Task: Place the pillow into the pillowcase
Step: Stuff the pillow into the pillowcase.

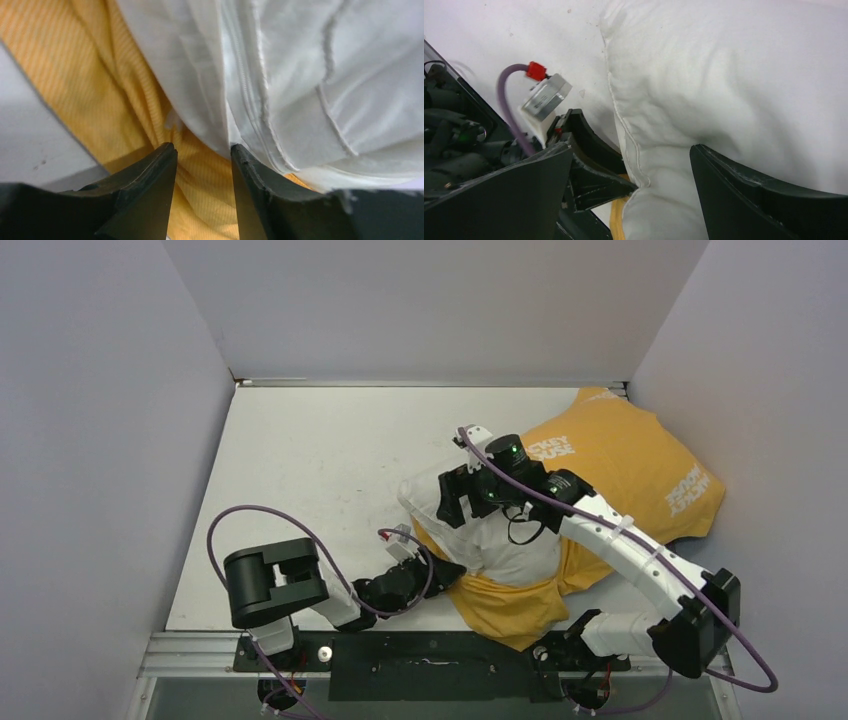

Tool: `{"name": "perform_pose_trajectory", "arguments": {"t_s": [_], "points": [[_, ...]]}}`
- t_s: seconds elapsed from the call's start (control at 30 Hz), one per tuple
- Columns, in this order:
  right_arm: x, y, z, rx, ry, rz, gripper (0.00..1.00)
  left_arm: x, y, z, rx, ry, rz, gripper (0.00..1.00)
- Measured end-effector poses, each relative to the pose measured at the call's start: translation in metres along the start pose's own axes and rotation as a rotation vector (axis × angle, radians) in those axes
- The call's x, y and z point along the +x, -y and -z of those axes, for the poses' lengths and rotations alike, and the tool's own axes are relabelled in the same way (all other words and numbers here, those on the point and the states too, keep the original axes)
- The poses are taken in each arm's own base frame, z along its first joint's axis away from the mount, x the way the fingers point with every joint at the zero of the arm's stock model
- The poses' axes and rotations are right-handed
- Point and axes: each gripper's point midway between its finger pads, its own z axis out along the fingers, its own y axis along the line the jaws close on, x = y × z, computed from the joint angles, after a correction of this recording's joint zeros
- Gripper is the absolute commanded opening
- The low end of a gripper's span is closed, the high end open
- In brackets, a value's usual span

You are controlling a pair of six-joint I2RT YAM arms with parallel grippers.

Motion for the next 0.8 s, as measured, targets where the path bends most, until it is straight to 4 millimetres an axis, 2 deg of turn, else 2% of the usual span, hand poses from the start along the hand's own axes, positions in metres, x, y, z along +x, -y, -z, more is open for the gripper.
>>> {"name": "perform_pose_trajectory", "arguments": {"t_s": [0.07,0.17,0.23,0.3,0.4,0.53,0.7,0.8], "points": [[0.001,-0.010,0.013,0.008,0.019,0.046,0.89,0.006,-0.009,0.000,-0.010,-0.003,0.020,0.46],[0.009,-0.030,0.031,0.004,0.030,0.113,0.78,0.012,-0.016,0.000,-0.022,0.002,0.055,0.45],[0.019,-0.040,0.037,-0.007,0.019,0.144,0.68,0.012,-0.017,0.002,-0.024,0.011,0.080,0.43],[0.037,-0.044,0.041,-0.011,-0.013,0.162,0.64,0.010,-0.020,0.004,-0.030,0.023,0.106,0.42],[0.066,-0.042,0.044,0.001,-0.079,0.167,0.63,0.005,-0.029,0.010,-0.049,0.043,0.115,0.42],[0.095,-0.036,0.041,0.025,-0.143,0.175,0.63,-0.002,-0.026,0.013,-0.054,0.060,0.098,0.44],[0.113,-0.033,0.035,0.049,-0.177,0.193,0.62,-0.019,-0.015,0.006,-0.062,0.077,0.056,0.46],[0.117,-0.034,0.034,0.057,-0.178,0.207,0.61,-0.031,-0.008,-0.002,-0.067,0.081,0.030,0.42]]}}
